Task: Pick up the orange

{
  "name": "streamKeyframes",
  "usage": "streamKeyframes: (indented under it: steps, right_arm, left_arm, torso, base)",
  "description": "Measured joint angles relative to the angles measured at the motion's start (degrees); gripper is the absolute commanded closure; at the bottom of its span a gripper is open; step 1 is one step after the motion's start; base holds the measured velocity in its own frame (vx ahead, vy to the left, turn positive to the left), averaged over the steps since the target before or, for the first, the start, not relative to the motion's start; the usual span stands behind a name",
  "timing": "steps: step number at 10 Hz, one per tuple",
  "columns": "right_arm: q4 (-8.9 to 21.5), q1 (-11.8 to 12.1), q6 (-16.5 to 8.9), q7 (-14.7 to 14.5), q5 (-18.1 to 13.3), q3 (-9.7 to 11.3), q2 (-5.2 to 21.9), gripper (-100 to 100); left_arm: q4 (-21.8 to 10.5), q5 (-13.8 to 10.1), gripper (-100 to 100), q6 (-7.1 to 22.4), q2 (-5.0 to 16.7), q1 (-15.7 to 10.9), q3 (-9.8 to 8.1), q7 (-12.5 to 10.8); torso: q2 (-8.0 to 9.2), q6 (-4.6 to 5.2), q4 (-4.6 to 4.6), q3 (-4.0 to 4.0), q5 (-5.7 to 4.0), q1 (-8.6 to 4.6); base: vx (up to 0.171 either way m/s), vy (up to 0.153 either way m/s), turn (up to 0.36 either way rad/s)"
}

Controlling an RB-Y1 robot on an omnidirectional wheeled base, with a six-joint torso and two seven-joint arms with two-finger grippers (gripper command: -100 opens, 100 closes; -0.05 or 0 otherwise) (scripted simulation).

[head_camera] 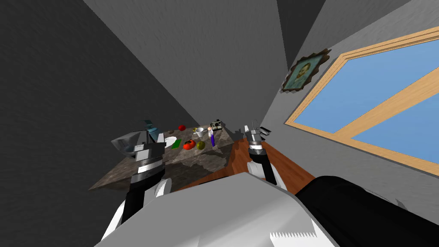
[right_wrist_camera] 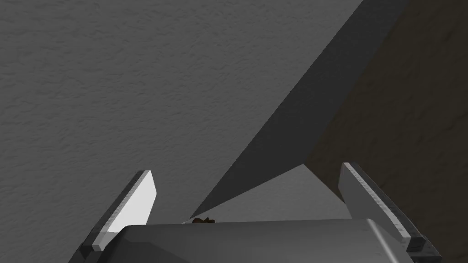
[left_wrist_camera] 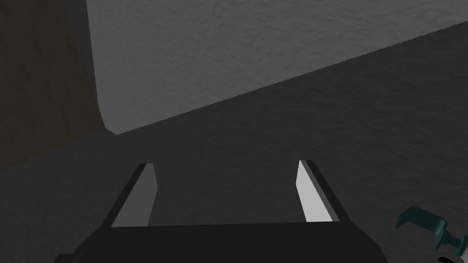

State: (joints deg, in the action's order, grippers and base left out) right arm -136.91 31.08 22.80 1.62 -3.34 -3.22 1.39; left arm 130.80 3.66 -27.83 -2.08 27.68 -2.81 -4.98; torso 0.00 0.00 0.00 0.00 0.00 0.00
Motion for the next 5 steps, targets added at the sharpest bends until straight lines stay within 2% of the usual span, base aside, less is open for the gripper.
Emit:
streamKeyframes:
  steps: [2, 4, 5]
  right_arm:
    - [0.00, 0.00, 0.00, 0.00, 0.00, 0.00, 0.00, 0]
    - [0.00, -0.01, 0.00, 0.00, 0.00, 0.00, 0.00, 0]
    - [0.00, 0.00, 0.00, 0.00, 0.00, 0.00, 0.00, 0]
  left_arm:
    - [-0.53, -0.04, -100, 0.19, 3.10, 1.14, -0.02, -0.08]
    - [-2.06, -0.22, -100, -0.02, 6.54, 3.45, -0.20, -0.38]
    - [-2.03, -0.26, -100, 0.42, 7.59, 3.83, -0.26, -0.49]
  torso:
    - [0.02, 0.01, 0.00, 0.01, 0.00, -0.01]
    - [0.04, 0.01, 0.01, 0.02, 0.00, -0.02]
    - [0.03, 0.00, 0.01, 0.02, -0.01, -0.02]
  base:
    - [-0.005, -0.009, -0.108]
    - [-0.006, -0.011, -0.097]
    - [-0.005, -0.010, -0.107]
